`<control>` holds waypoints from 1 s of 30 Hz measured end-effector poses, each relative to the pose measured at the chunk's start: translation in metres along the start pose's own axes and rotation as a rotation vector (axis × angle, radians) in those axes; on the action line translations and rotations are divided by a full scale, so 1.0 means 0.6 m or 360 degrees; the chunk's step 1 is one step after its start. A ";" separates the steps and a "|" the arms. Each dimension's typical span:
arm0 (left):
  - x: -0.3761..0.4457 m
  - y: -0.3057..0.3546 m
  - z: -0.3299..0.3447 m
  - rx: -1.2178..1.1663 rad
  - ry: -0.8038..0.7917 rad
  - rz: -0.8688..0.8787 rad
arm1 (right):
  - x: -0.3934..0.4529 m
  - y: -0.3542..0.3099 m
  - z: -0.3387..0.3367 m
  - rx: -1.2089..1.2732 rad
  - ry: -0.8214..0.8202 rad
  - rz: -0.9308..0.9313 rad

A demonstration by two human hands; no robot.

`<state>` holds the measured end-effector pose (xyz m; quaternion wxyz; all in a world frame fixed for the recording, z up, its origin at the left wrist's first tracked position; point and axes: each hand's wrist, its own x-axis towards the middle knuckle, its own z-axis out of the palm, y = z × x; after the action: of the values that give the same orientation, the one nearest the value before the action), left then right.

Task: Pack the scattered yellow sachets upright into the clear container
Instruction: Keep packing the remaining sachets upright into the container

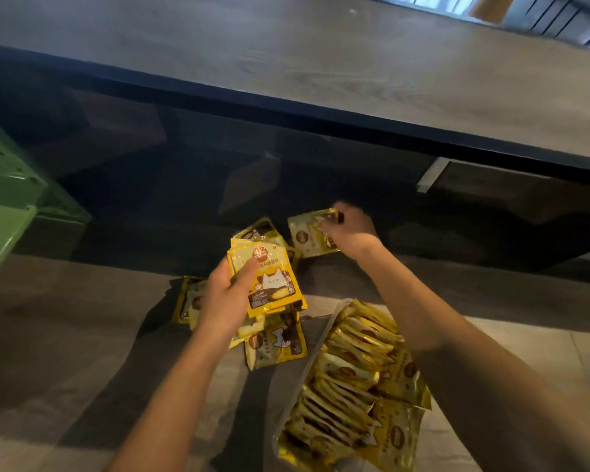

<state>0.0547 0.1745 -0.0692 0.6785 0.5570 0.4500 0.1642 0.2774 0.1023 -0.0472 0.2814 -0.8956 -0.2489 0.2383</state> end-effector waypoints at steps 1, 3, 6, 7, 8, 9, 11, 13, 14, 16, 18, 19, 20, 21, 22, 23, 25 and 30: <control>0.000 0.003 0.005 0.0009 -0.0008 0.0015 | -0.011 0.004 -0.016 0.0228 0.0104 0.0037; 0.001 0.011 0.016 0.0015 -0.0019 0.0034 | -0.045 0.013 -0.042 0.0779 0.0267 0.0133; -0.002 0.023 0.035 0.0023 -0.0050 0.0081 | -0.111 0.025 -0.067 0.1166 0.0250 0.0254; -0.004 0.028 0.041 0.0030 -0.0063 0.0101 | -0.132 0.029 -0.070 0.1269 0.0177 0.0265; -0.007 0.032 0.048 0.0033 -0.0078 0.0119 | -0.153 0.032 -0.072 0.1374 0.0091 0.0265; -0.009 0.036 0.055 0.0036 -0.0097 0.0138 | -0.171 0.035 -0.071 0.1452 0.0009 0.0257; -0.016 0.042 0.069 0.0051 -0.0136 0.0177 | -0.204 0.037 -0.067 0.1483 -0.0092 0.0255; -0.025 0.049 0.084 0.0038 -0.0173 0.0200 | -0.227 0.039 -0.059 0.1437 -0.0103 0.0286; -0.030 0.052 0.090 0.0030 -0.0190 0.0200 | -0.236 0.039 -0.056 0.1386 -0.0094 0.0302; -0.041 0.056 0.102 0.0053 -0.0199 0.0223 | -0.247 0.042 -0.054 0.1255 -0.0069 0.0336; -0.054 0.061 0.112 0.0121 -0.0174 0.0294 | -0.254 0.047 -0.056 0.1067 -0.0037 0.0336; -0.062 0.064 0.117 0.0147 -0.0178 0.0322 | -0.256 0.049 -0.060 0.0953 -0.0025 0.0314; -0.068 0.066 0.122 0.0163 -0.0209 0.0342 | -0.259 0.052 -0.064 0.0854 -0.0021 0.0274; -0.074 0.066 0.128 0.0180 -0.0247 0.0358 | -0.263 0.054 -0.069 0.0777 -0.0033 0.0224; -0.080 0.066 0.133 0.0205 -0.0282 0.0380 | -0.267 0.056 -0.074 0.0712 -0.0060 0.0174; -0.085 0.067 0.138 0.0235 -0.0310 0.0404 | -0.272 0.056 -0.080 0.0655 -0.0091 0.0131; -0.094 0.068 0.145 0.0275 -0.0358 0.0447 | -0.280 0.060 -0.090 0.0560 -0.0143 0.0078; -0.114 0.068 0.154 0.0437 -0.0685 0.0482 | -0.312 0.084 -0.118 0.0869 -0.0065 0.0064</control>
<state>0.1026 0.0820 -0.0053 0.6444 0.7263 0.2257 0.0794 0.1903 -0.0696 0.0268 0.5027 -0.7863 -0.1632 0.3201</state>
